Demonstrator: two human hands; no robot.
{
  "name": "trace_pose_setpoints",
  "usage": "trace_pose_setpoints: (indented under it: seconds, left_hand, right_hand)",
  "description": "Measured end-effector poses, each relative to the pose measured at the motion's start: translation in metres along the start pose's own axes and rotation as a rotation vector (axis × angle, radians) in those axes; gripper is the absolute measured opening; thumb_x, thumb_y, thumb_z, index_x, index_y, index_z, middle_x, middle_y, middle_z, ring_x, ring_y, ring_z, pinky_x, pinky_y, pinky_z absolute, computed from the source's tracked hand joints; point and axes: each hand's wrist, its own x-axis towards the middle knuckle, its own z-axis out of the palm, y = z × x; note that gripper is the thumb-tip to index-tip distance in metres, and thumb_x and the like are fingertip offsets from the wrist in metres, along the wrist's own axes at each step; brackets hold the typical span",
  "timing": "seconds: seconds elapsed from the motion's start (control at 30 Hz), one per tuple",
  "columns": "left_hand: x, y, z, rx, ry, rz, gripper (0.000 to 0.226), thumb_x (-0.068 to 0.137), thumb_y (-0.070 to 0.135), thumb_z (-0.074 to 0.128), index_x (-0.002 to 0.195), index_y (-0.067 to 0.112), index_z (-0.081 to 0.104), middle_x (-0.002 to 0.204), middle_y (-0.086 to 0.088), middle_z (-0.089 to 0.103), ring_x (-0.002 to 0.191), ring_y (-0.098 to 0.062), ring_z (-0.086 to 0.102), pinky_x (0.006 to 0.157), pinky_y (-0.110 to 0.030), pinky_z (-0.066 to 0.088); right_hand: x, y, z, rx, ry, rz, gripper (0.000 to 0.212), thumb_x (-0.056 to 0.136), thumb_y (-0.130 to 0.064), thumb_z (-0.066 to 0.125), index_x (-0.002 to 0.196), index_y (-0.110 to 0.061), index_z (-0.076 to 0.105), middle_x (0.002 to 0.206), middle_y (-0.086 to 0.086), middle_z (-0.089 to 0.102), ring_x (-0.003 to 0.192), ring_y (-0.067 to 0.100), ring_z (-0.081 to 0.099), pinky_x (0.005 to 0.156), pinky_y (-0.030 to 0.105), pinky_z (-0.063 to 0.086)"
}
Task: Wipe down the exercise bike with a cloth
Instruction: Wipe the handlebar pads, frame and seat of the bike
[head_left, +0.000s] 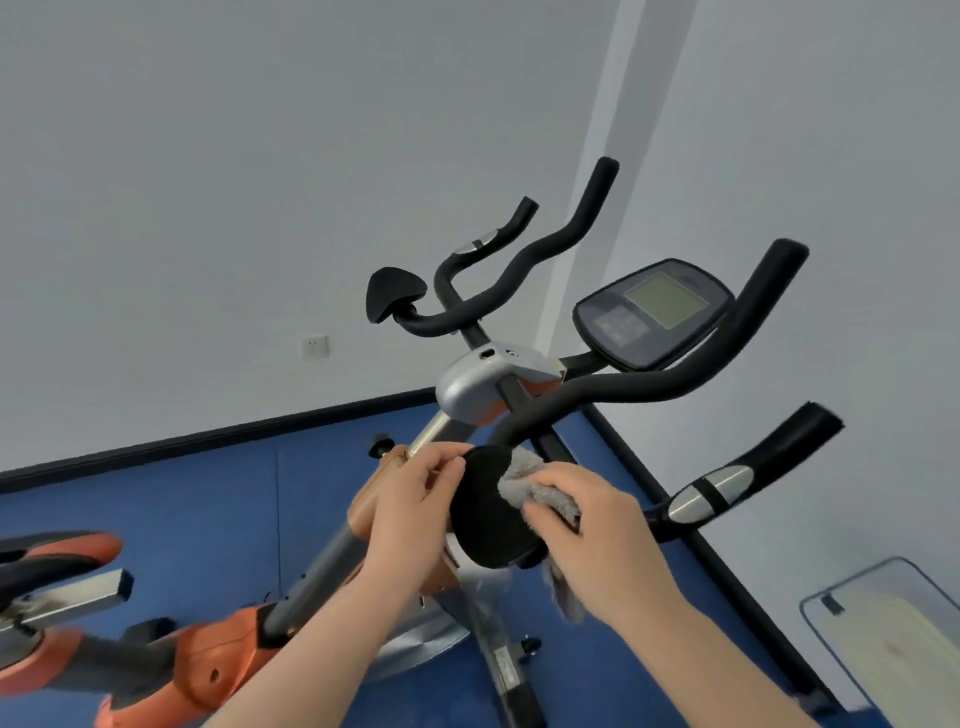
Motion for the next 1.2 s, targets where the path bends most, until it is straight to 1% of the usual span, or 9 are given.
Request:
trace_pose_setpoints:
  seconds: [0.13, 0.27, 0.4, 0.57, 0.77, 0.9, 1.0, 1.13, 1.2]
  left_hand:
    - [0.003, 0.001, -0.006, -0.008, -0.084, 0.035, 0.031, 0.098, 0.021, 0.054, 0.092, 0.049, 0.065, 0.086, 0.023, 0.068, 0.084, 0.007, 0.063, 0.079, -0.031, 0.055]
    - [0.004, 0.004, -0.015, 0.039, -0.171, 0.101, 0.025, 0.099, 0.021, 0.053, 0.095, 0.043, 0.064, 0.087, 0.032, 0.064, 0.084, 0.013, 0.06, 0.064, -0.012, 0.051]
    - [0.012, 0.007, -0.028, 0.059, -0.255, 0.172, 0.024, 0.098, 0.017, 0.055, 0.097, 0.039, 0.065, 0.087, 0.036, 0.063, 0.089, 0.018, 0.057, 0.067, 0.004, 0.038]
    - [0.015, 0.011, -0.034, 0.05, -0.31, 0.252, 0.028, 0.096, 0.012, 0.057, 0.092, 0.04, 0.061, 0.084, 0.042, 0.06, 0.088, 0.023, 0.053, 0.066, 0.005, 0.036]
    - [0.023, 0.01, -0.042, 0.04, -0.405, 0.277, 0.019, 0.097, 0.013, 0.056, 0.099, 0.029, 0.066, 0.081, 0.04, 0.062, 0.081, 0.022, 0.054, 0.061, 0.004, 0.036]
    - [0.025, 0.006, -0.041, 0.041, -0.424, 0.285, 0.02, 0.097, 0.015, 0.055, 0.098, 0.033, 0.064, 0.071, 0.04, 0.059, 0.074, 0.021, 0.054, 0.059, 0.002, 0.036]
    - [0.028, 0.004, -0.042, 0.02, -0.454, 0.265, 0.019, 0.098, 0.014, 0.055, 0.1, 0.03, 0.065, 0.07, 0.033, 0.062, 0.07, 0.017, 0.055, 0.06, 0.0, 0.038]
    - [0.033, -0.002, -0.041, 0.019, -0.456, 0.252, 0.017, 0.097, 0.017, 0.056, 0.101, 0.03, 0.067, 0.076, 0.023, 0.067, 0.073, 0.011, 0.059, 0.063, -0.002, 0.04]
    - [0.034, -0.005, -0.039, 0.003, -0.461, 0.245, 0.019, 0.098, 0.018, 0.055, 0.1, 0.034, 0.065, 0.084, 0.024, 0.069, 0.083, 0.008, 0.061, 0.07, -0.004, 0.042]
  right_hand:
    - [0.007, -0.009, 0.003, 0.018, 0.053, 0.148, 0.011, 0.091, -0.028, 0.064, 0.101, -0.028, 0.069, 0.089, -0.016, 0.067, 0.085, -0.002, 0.061, 0.073, 0.011, 0.047]
    - [-0.009, -0.021, 0.026, -0.099, 0.182, 0.176, 0.025, 0.094, -0.03, 0.059, 0.118, -0.026, 0.065, 0.119, -0.017, 0.058, 0.106, -0.001, 0.055, 0.089, 0.011, 0.044]
    - [-0.037, -0.028, 0.041, -0.255, 0.23, 0.188, 0.034, 0.094, -0.047, 0.048, 0.12, -0.032, 0.063, 0.134, -0.022, 0.04, 0.117, -0.006, 0.041, 0.084, 0.001, 0.032]
    - [0.002, -0.041, 0.037, -0.416, 0.457, 0.12, 0.02, 0.089, -0.017, 0.067, 0.108, -0.016, 0.073, 0.11, -0.002, 0.059, 0.101, 0.015, 0.052, 0.086, 0.03, 0.045]
    - [-0.019, -0.054, 0.064, -0.585, 0.284, 0.024, 0.034, 0.065, -0.006, 0.079, 0.094, -0.024, 0.072, 0.092, -0.009, 0.064, 0.085, 0.015, 0.058, 0.079, 0.028, 0.046]
    - [0.004, -0.045, 0.041, -0.516, 0.325, 0.101, 0.021, 0.085, -0.011, 0.068, 0.103, -0.021, 0.071, 0.098, -0.005, 0.063, 0.089, 0.016, 0.056, 0.079, 0.033, 0.047]
    - [0.003, -0.049, 0.054, -0.55, 0.364, 0.131, 0.021, 0.083, -0.008, 0.069, 0.1, -0.02, 0.07, 0.098, -0.003, 0.063, 0.087, 0.019, 0.057, 0.078, 0.034, 0.046]
    - [-0.011, -0.053, 0.056, -0.64, 0.106, -0.064, 0.021, 0.074, -0.012, 0.069, 0.091, -0.024, 0.068, 0.088, -0.008, 0.062, 0.079, 0.016, 0.056, 0.072, 0.033, 0.047]
    - [0.002, -0.046, 0.039, -0.625, 0.117, -0.063, 0.021, 0.077, -0.009, 0.067, 0.094, -0.022, 0.069, 0.091, -0.006, 0.063, 0.081, 0.017, 0.057, 0.072, 0.036, 0.047]
